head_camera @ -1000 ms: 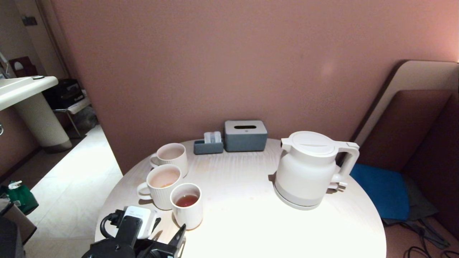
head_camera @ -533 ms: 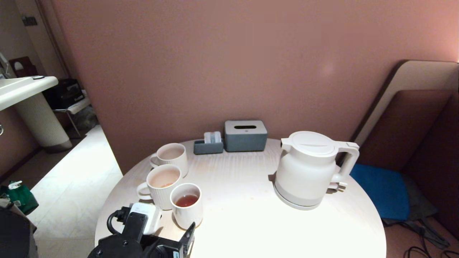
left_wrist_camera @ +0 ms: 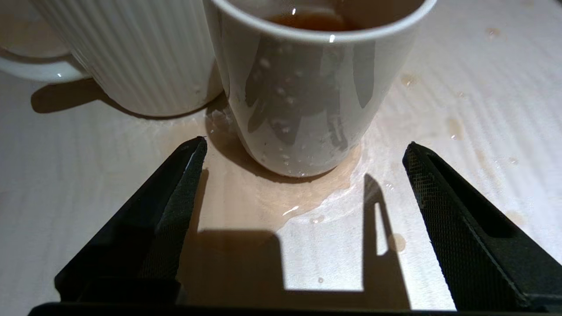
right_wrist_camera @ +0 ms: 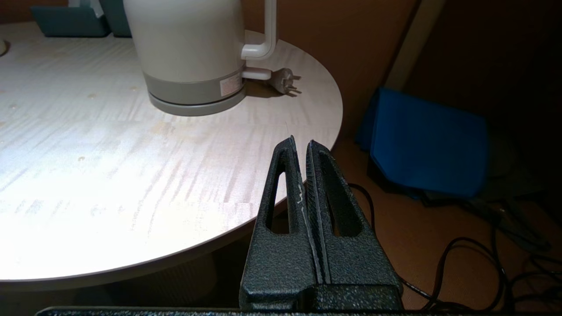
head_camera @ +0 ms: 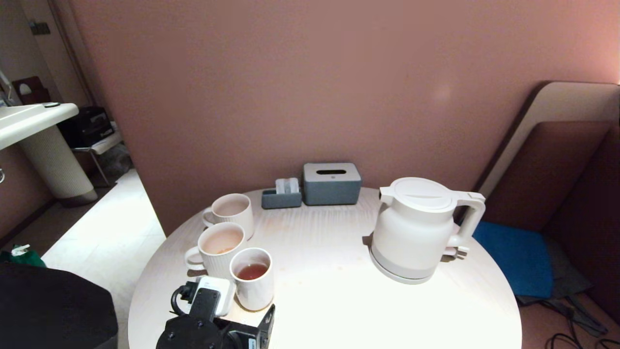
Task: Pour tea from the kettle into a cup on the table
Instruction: Pick up the cup
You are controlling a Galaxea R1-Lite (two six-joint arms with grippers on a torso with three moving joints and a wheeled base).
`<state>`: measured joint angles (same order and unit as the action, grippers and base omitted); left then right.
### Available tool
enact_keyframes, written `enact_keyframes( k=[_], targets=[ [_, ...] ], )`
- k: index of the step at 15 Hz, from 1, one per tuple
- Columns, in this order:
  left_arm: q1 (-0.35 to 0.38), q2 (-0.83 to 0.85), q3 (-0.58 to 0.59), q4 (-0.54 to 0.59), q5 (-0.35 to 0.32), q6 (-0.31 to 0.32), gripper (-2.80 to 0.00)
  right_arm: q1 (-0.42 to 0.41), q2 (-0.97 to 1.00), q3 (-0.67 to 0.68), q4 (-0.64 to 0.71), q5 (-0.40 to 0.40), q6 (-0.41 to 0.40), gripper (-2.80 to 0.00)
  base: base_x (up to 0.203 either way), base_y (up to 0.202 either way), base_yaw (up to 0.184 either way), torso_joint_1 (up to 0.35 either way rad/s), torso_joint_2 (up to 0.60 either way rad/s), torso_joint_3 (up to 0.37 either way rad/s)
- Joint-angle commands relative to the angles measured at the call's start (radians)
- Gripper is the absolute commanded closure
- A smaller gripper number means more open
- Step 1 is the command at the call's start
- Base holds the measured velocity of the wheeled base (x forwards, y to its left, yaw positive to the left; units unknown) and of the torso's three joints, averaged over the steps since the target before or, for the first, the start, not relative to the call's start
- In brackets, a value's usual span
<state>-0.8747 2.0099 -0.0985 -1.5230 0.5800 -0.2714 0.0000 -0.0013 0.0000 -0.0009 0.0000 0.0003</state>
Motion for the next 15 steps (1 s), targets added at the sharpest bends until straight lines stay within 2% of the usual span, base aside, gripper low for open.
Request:
enact_keyframes(
  k=[1, 15],
  targets=[
    [0.008, 0.053, -0.009, -0.047, 0.003, -0.006, -2.8, 0.0, 0.001, 0.0, -0.001, 0.0, 0.0, 0.0, 0.0, 0.0, 0.0, 0.0, 0.0, 0.0],
    [0.056, 0.069, -0.132, -0.047, 0.003, 0.001, -2.8, 0.0, 0.001, 0.0, -0.001, 0.0, 0.0, 0.0, 0.0, 0.0, 0.0, 0.0, 0.0, 0.0]
  ],
)
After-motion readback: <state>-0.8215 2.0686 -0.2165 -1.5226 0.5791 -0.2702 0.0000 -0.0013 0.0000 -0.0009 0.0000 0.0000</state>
